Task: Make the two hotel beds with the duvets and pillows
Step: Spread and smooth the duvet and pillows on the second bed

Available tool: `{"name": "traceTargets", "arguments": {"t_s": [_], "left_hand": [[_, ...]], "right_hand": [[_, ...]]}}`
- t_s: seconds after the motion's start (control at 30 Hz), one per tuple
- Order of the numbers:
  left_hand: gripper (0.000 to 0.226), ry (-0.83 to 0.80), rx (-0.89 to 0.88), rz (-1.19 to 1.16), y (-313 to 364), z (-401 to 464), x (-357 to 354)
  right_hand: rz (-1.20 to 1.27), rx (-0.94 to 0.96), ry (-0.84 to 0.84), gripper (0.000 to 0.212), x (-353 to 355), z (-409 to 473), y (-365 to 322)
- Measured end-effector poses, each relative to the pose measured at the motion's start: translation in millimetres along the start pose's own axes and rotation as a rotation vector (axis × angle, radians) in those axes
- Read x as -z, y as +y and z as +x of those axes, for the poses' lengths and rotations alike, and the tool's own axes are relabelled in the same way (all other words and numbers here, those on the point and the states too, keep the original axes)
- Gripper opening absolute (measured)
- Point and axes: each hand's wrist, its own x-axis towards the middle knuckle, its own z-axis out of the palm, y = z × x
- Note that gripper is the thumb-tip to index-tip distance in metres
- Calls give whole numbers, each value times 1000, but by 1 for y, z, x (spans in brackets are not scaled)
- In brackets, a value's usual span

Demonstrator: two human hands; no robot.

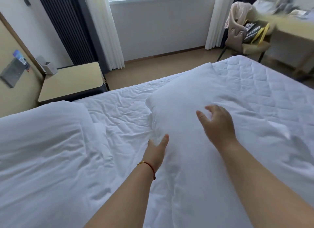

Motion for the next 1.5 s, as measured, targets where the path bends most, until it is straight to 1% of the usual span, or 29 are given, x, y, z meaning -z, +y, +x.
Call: {"name": "traceTargets", "arguments": {"t_s": [0.03,0.07,0.1,0.13,0.2,0.23,0.27,0.33,0.37,0.4,0.47,0.57,0.63,0.73,0.8,0.87,0.97,1.07,1.1,1.13,1.17,1.2,1.23,1.27,1.3,1.33,1.37,1.43,1.5], "left_hand": [[107,-19,60,-78,-4,3,-11],[113,-41,123,-168,-10,5,-19],[114,-69,173,-278,-14,6,-27],[109,-100,201,-381,-15,5,-35],[86,-128,168,-526,-9,2,-49],[80,-116,146,-573,-5,3,-55],[80,-105,135,-602,1,4,-59],[86,-95,81,-639,17,3,-61],[87,-79,32,-661,25,3,-58],[84,-58,-19,-679,33,0,-52],[76,-40,-117,-718,51,-8,-33],[61,-42,-247,-724,77,-32,15],[57,11,-316,-675,89,-57,55],[52,97,-395,-601,97,-104,119],[45,178,-428,-576,96,-137,165],[45,274,-467,-562,94,-172,214],[53,414,-557,-498,85,-223,289],[53,584,-584,-320,65,-258,361],[55,654,-561,-231,54,-262,383],[61,726,-509,-138,39,-259,404],[68,798,-409,-34,22,-252,422],[74,851,-267,71,3,-242,435],[76,861,-97,166,-15,-231,440],[76,828,64,243,-32,-218,440],[75,770,185,313,-46,-208,433],[76,715,255,382,-57,-199,421],[79,682,276,454,-66,-192,409],[84,665,273,562,-71,-179,392],[85,654,264,620,-64,-169,391]], "right_hand": [[-147,-51,6,66,12,15,20],[-285,-144,-26,79,25,27,37],[-382,-254,-94,91,36,37,54],[-416,-362,-171,102,47,44,65],[-320,-517,-312,114,57,55,85],[-204,-547,-363,113,60,58,89],[-35,-570,-377,106,62,61,90],[280,-593,-323,74,68,65,88],[365,-580,-301,58,73,67,80],[411,-550,-276,47,79,69,70],[492,-474,-219,36,89,71,47],[541,-387,-198,29,93,62,4],[601,-344,-211,26,90,48,-30],[703,-296,-247,30,78,18,-90],[781,-260,-294,34,67,-3,-132],[879,-233,-360,38,52,-24,-176],[1031,-179,-436,30,26,-61,-244],[1152,-154,-505,22,-9,-99,-303],[1136,-155,-527,17,-25,-110,-315],[1070,-159,-544,12,-48,-121,-322],[931,-141,-567,12,-72,-132,-325],[743,-122,-602,20,-100,-146,-323],[550,-120,-652,36,-123,-162,-318],[365,-155,-721,54,-142,-180,-310],[211,-211,-805,67,-155,-198,-299],[125,-261,-876,71,-163,-214,-288],[115,-309,-918,71,-169,-226,-279],[177,-361,-924,76,-179,-236,-271],[304,-313,-922,76,-189,-232,-281]]}}
